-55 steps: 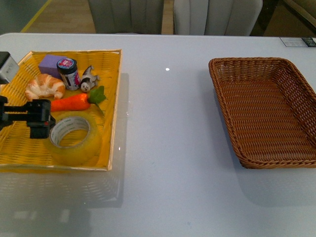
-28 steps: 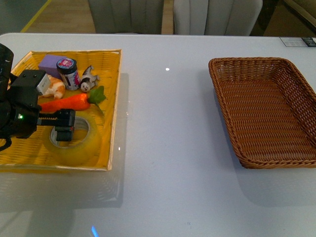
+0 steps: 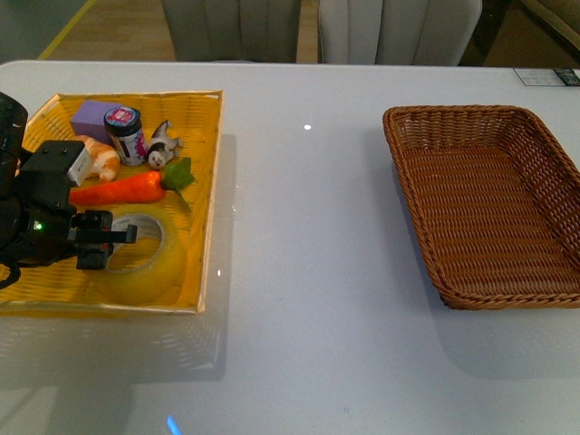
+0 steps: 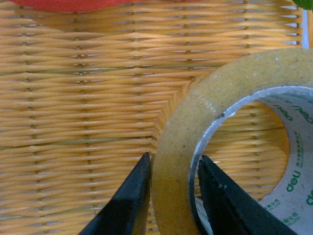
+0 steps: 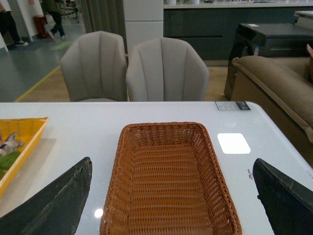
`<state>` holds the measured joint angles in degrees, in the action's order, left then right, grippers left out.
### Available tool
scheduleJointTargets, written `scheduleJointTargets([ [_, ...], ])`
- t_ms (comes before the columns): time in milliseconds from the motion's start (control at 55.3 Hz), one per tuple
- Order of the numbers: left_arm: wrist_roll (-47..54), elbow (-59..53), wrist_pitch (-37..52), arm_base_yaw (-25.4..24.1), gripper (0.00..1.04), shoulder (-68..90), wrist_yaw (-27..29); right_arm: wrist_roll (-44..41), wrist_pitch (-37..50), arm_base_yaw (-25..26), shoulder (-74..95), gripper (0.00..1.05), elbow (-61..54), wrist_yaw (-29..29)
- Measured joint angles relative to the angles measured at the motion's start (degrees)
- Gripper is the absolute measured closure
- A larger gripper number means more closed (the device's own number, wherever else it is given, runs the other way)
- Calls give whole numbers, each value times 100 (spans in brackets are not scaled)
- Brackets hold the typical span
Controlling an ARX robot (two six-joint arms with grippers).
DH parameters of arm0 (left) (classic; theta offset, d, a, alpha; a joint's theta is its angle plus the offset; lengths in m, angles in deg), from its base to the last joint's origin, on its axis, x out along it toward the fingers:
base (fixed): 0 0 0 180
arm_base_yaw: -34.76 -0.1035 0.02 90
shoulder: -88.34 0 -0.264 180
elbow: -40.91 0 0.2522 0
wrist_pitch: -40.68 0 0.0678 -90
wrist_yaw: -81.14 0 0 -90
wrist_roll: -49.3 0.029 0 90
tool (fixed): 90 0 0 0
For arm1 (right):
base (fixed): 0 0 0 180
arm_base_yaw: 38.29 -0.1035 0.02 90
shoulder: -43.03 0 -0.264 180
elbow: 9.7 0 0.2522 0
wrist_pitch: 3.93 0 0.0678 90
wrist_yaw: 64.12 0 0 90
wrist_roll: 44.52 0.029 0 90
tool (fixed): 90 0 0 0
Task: Move tape to another basket
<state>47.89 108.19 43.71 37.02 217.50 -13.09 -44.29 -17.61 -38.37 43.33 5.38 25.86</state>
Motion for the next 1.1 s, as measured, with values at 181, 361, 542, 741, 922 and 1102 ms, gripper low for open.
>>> scheduleJointTargets([
  [181,-354,-247,-214,2,90,-645,-269,0,0,0,2,9,0,0],
  [361,-616,-256,-426,107,90,-1534,-507,0,0,0,2,9,0,0],
  [542,-916,-201,-688,457,90,-2203,-667,0,0,0,2,9,0,0],
  [741,-1325,146,-953,1182,90,-2623,-693,0,0,0,2,9,0,0],
  [922,-1615,566,-1143,1987,90,-2706,-658,0,0,0,2,9,0,0],
  [1102,-1812,800,-1268,2575,90,-2706,-691,0,0,0,2,9,0,0],
])
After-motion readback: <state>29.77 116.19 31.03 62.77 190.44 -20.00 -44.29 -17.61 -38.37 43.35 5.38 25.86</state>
